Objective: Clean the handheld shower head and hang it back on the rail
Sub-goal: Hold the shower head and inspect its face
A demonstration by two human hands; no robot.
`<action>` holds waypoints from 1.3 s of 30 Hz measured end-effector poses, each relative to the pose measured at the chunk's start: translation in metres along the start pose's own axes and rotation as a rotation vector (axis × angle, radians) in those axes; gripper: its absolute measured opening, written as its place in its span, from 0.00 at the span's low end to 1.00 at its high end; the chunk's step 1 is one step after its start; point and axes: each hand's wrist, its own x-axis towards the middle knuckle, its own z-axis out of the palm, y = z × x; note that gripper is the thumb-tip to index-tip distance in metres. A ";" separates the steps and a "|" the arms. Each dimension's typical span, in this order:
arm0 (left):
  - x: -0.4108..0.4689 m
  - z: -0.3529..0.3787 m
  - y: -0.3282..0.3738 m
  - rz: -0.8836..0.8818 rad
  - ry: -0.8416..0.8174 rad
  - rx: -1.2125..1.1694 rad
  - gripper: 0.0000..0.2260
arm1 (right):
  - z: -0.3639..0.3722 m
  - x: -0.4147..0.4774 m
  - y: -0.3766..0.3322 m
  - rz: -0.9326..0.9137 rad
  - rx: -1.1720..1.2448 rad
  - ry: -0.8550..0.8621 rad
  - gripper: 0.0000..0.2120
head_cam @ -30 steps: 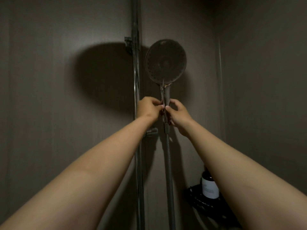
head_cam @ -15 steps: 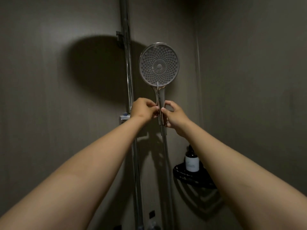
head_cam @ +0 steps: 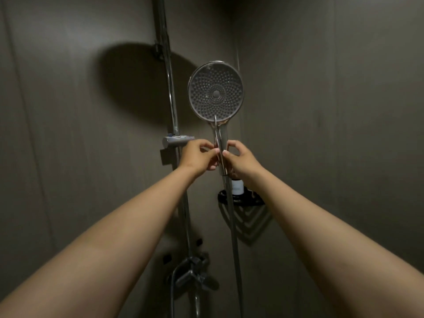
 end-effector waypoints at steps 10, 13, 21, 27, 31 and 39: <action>-0.093 0.036 0.032 0.075 -0.229 0.030 0.05 | -0.045 -0.114 -0.027 0.107 -0.046 0.043 0.12; -0.119 0.055 0.042 0.089 -0.259 -0.021 0.06 | -0.066 -0.145 -0.030 0.149 -0.048 0.067 0.14; -0.207 0.122 0.059 0.054 -0.514 -0.144 0.09 | -0.138 -0.255 -0.014 0.249 -0.057 0.107 0.16; -0.279 0.167 0.054 0.039 -0.653 -0.192 0.07 | -0.169 -0.346 0.002 0.321 -0.056 0.180 0.15; -0.326 0.184 0.054 0.058 -0.741 -0.209 0.07 | -0.174 -0.408 0.008 0.367 -0.075 0.263 0.15; -0.420 0.204 0.049 0.054 -0.952 -0.311 0.08 | -0.158 -0.525 0.007 0.424 0.005 0.485 0.12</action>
